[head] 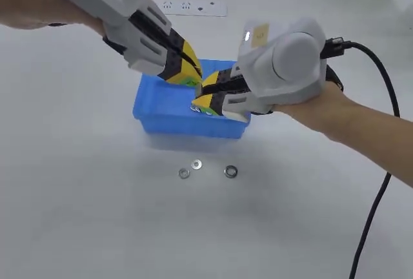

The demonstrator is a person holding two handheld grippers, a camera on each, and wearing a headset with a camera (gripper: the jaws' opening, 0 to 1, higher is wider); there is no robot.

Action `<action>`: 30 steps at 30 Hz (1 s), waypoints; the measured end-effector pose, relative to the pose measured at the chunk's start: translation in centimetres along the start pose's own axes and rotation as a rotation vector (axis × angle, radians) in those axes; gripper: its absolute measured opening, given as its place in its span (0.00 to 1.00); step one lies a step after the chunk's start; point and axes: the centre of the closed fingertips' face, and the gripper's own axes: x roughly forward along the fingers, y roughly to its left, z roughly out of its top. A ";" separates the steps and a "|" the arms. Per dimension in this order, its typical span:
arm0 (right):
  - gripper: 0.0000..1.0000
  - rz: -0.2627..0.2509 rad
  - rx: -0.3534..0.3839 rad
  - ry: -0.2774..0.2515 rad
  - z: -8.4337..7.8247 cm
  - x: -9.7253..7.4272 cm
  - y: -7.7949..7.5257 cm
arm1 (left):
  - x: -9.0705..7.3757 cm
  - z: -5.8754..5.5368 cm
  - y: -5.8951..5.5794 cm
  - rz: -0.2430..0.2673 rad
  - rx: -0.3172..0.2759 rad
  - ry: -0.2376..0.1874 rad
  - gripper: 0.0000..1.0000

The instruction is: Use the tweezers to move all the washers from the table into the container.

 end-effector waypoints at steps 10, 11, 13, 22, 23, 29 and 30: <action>0.10 -0.012 -0.011 -0.013 1.2 -0.9 0.1 | -1.1 0.9 -0.5 0.015 0.014 -0.006 0.07; 0.10 -0.015 -0.015 -0.017 1.6 -1.2 0.1 | -1.3 1.1 -0.6 0.017 0.017 -0.008 0.07; 0.10 -0.020 -0.019 -0.023 2.0 -1.5 0.2 | -1.7 1.5 -0.8 0.023 0.022 -0.013 0.07; 0.10 -0.029 -0.064 -0.056 4.7 -3.5 2.1 | -4.1 3.4 -3.2 0.041 0.058 -0.005 0.07; 0.10 -0.026 -0.066 -0.059 4.9 -3.6 2.3 | -4.3 3.5 -3.5 0.042 0.063 -0.002 0.07; 0.10 -0.006 -0.102 -0.066 5.9 -3.6 4.3 | -5.2 3.1 -5.4 0.043 0.081 0.022 0.07; 0.10 -0.004 -0.105 -0.066 6.0 -3.7 4.7 | -5.3 3.0 -5.7 0.043 0.082 0.025 0.07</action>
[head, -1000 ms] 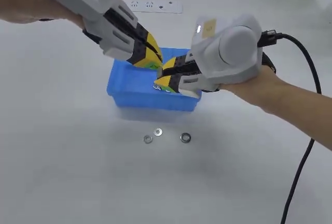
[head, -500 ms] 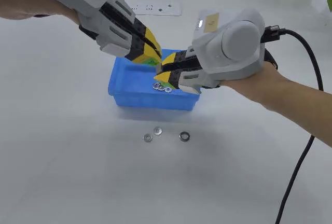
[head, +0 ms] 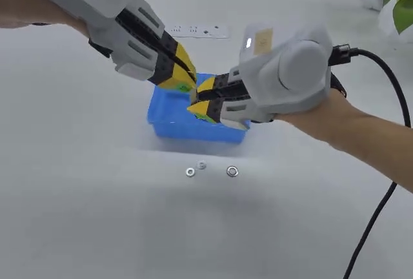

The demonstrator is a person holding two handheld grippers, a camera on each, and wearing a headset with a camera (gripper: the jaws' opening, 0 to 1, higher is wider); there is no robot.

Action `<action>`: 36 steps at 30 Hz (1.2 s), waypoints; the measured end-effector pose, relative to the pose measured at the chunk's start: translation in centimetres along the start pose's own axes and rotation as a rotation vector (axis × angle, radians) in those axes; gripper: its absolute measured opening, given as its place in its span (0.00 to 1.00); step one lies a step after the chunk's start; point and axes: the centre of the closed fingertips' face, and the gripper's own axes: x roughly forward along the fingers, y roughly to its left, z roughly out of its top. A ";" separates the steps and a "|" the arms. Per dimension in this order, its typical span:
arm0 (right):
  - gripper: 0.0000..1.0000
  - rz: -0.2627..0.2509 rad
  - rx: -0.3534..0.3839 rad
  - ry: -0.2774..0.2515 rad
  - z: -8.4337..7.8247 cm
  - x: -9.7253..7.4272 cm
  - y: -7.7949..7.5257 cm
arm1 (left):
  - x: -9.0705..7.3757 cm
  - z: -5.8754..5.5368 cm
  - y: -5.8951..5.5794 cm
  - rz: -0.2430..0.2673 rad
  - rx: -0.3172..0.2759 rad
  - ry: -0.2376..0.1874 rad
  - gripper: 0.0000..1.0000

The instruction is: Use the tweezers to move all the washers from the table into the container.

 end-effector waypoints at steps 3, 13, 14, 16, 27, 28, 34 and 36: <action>0.10 0.013 -0.013 0.000 0.4 -0.1 1.3 | -0.3 0.1 -1.2 0.000 0.001 0.005 0.07; 0.10 0.060 -0.014 0.018 -0.3 0.0 4.7 | 0.6 -0.8 -4.3 -0.024 -0.033 -0.001 0.07; 0.10 0.063 -0.011 0.020 -0.5 0.0 5.0 | 0.7 -0.9 -4.5 -0.027 -0.036 -0.002 0.07; 0.10 0.071 -0.003 0.023 -0.8 0.2 5.5 | 1.0 -1.2 -5.0 -0.033 -0.046 -0.004 0.07; 0.10 0.111 0.018 0.046 -2.3 1.4 6.7 | 2.0 -2.5 -5.9 -0.050 -0.108 -0.016 0.07; 0.10 0.114 0.023 0.045 -2.4 1.5 6.8 | 2.1 -2.6 -5.9 -0.051 -0.113 -0.016 0.07; 0.10 0.121 0.044 0.046 -3.0 1.9 6.9 | 2.6 -3.1 -6.0 -0.058 -0.120 -0.012 0.07; 0.10 0.121 0.049 0.047 -3.2 1.9 7.0 | 2.8 -3.2 -6.0 -0.060 -0.123 -0.013 0.07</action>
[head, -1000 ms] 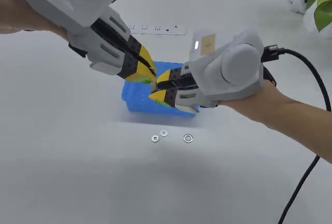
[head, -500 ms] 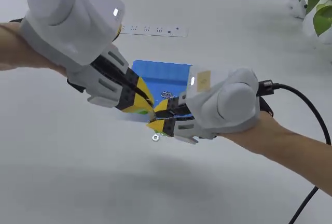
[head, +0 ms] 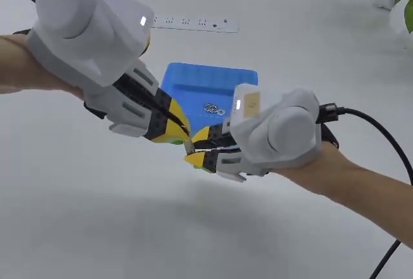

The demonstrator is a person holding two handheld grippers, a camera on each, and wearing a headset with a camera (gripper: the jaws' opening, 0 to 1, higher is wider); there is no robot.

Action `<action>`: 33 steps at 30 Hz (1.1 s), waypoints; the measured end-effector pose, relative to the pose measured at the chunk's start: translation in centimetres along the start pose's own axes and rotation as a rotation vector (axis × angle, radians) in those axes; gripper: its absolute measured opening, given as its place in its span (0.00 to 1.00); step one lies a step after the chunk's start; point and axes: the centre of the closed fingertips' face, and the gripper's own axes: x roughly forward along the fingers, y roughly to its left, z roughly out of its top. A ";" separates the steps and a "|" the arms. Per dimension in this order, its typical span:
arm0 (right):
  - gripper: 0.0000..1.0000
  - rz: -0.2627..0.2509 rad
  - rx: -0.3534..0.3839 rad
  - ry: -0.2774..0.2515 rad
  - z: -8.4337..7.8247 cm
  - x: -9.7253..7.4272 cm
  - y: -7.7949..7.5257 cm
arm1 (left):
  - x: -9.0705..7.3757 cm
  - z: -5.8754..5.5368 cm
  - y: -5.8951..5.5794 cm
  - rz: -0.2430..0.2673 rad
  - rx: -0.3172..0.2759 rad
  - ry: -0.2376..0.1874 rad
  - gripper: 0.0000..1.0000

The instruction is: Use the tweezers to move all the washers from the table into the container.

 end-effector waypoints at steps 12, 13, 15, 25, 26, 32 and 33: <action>0.10 0.004 0.023 -0.004 -0.6 0.5 -0.3 | 0.5 -0.5 0.3 -0.003 -0.006 0.008 0.07; 0.11 0.007 0.028 -0.005 -0.6 0.5 -0.3 | 0.5 -0.5 0.3 -0.003 -0.008 0.008 0.07; 0.11 0.008 0.028 -0.006 -0.7 0.6 -0.3 | 0.5 -0.6 0.3 -0.003 -0.009 0.009 0.07; 0.11 0.012 0.039 -0.004 -1.2 0.9 -0.4 | 1.0 -0.7 0.4 -0.010 -0.014 0.011 0.06; 0.11 0.011 0.040 -0.004 -1.2 0.9 -0.4 | 1.0 -0.7 0.5 -0.008 -0.012 0.011 0.06; 0.11 0.011 0.044 -0.005 -1.2 0.9 -0.4 | 1.1 -0.6 0.4 -0.013 -0.011 0.013 0.06; 0.11 0.012 0.045 -0.004 -1.3 0.9 -0.3 | 1.1 -0.6 0.2 -0.015 -0.010 0.016 0.07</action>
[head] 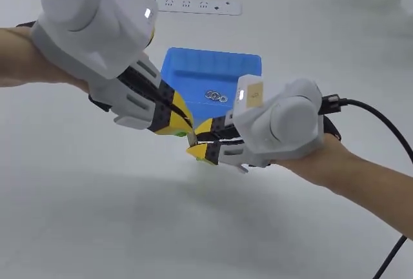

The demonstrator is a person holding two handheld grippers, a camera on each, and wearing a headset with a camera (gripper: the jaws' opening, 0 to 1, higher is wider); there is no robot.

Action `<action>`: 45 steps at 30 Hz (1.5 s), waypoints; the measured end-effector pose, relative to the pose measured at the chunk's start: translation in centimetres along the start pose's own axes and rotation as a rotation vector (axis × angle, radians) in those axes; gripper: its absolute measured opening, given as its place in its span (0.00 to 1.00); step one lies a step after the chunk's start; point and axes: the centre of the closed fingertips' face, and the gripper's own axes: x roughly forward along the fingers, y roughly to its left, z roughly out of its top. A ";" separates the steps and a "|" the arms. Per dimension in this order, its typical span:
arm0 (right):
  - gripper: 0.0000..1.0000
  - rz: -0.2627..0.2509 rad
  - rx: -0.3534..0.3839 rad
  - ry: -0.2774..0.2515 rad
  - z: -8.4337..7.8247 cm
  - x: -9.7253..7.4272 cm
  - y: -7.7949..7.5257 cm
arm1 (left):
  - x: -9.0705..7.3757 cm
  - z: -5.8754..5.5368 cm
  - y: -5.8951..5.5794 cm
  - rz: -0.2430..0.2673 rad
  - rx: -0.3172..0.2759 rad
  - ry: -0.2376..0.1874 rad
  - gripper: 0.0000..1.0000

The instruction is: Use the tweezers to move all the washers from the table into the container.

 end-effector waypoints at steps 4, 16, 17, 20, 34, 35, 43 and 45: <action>0.11 0.003 0.002 0.005 0.0 -0.1 0.1 | 0.1 0.1 -0.3 -0.003 0.002 0.005 0.07; 0.15 0.012 0.000 0.015 -0.2 -0.3 0.4 | 0.3 0.0 0.1 0.001 -0.006 0.018 0.07; 0.14 0.012 0.000 0.015 -0.2 -0.3 0.4 | 0.4 0.0 0.2 0.000 -0.006 0.019 0.07; 0.11 0.005 0.002 0.015 -0.2 -0.4 0.1 | 0.5 -0.1 0.3 -0.003 -0.010 0.021 0.07; 0.09 0.003 0.040 0.010 -0.2 -0.4 0.2 | 0.6 -0.3 0.8 -0.012 -0.007 0.035 0.07; 0.09 0.006 0.042 0.008 -0.1 -0.5 0.3 | 0.6 -0.3 0.7 -0.016 -0.008 0.035 0.07; 0.09 -0.008 0.020 0.000 1.0 -1.2 0.1 | -0.5 0.5 0.5 -0.007 0.010 0.034 0.07; 0.09 -0.014 0.013 -0.002 1.3 -1.4 0.0 | -0.9 0.7 0.6 -0.002 0.016 0.035 0.07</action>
